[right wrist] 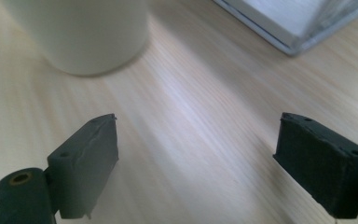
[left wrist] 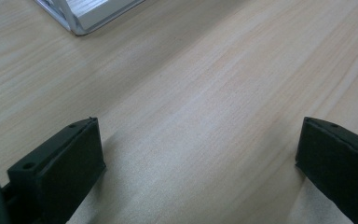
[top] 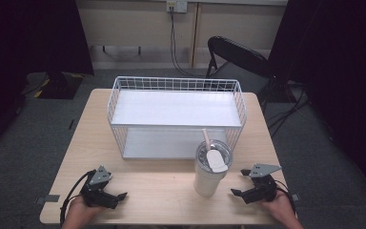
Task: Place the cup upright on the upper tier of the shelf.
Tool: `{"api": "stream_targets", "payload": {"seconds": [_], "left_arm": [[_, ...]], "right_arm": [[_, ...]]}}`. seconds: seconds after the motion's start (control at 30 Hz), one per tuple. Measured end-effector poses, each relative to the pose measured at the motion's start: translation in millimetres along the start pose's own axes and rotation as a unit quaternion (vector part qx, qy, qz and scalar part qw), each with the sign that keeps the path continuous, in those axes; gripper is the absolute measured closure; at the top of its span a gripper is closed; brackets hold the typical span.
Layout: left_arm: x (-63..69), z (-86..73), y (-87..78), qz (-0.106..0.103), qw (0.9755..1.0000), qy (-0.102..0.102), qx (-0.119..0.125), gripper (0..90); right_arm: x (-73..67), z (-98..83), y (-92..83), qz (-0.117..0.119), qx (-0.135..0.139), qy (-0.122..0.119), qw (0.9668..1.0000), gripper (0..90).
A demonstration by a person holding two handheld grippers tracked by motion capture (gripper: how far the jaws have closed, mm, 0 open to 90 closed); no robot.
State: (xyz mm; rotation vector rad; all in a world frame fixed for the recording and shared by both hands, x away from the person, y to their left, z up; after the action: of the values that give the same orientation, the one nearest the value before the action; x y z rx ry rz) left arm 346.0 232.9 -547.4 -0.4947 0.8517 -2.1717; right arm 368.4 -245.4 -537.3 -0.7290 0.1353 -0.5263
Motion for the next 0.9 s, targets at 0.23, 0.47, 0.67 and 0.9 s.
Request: {"api": "stream_targets", "payload": {"seconds": [0.23,0.47,0.67,0.9], "left_arm": [[0.0,0.0,0.0,0.0,1.0,0.0,0.0,0.1],[0.0,0.0,0.0,0.0,1.0,0.0,0.0,0.1],[-0.2,0.0,-0.1,0.0,1.0,0.001,0.0,0.1],[0.0,0.0,0.0,0.0,1.0,0.0,0.0,0.1]], "right_arm": [[-17.7,33.1,-13.8,0.044,0.077,0.005,0.9961,12.6],[-24.5,48.4,-17.3,0.057,0.102,0.004,0.9931,12.6],[-27.2,56.2,-15.7,0.067,0.113,0.004,0.9913,12.6],[-28.2,67.2,-14.6,0.078,0.125,0.003,0.9891,13.0]]}}
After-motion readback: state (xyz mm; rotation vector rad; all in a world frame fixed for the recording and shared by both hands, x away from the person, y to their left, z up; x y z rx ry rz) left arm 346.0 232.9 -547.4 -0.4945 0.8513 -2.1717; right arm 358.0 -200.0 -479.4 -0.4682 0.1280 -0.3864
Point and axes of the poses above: each handheld gripper's, and its own axes: y roughly forward along the jaws, z roughly out of its top, x roughly to its right, the point moved 6 cm from there along y, roughly forward along the jaws, and after that the axes turned 6 degrees about -y, right-handed, at the moved point
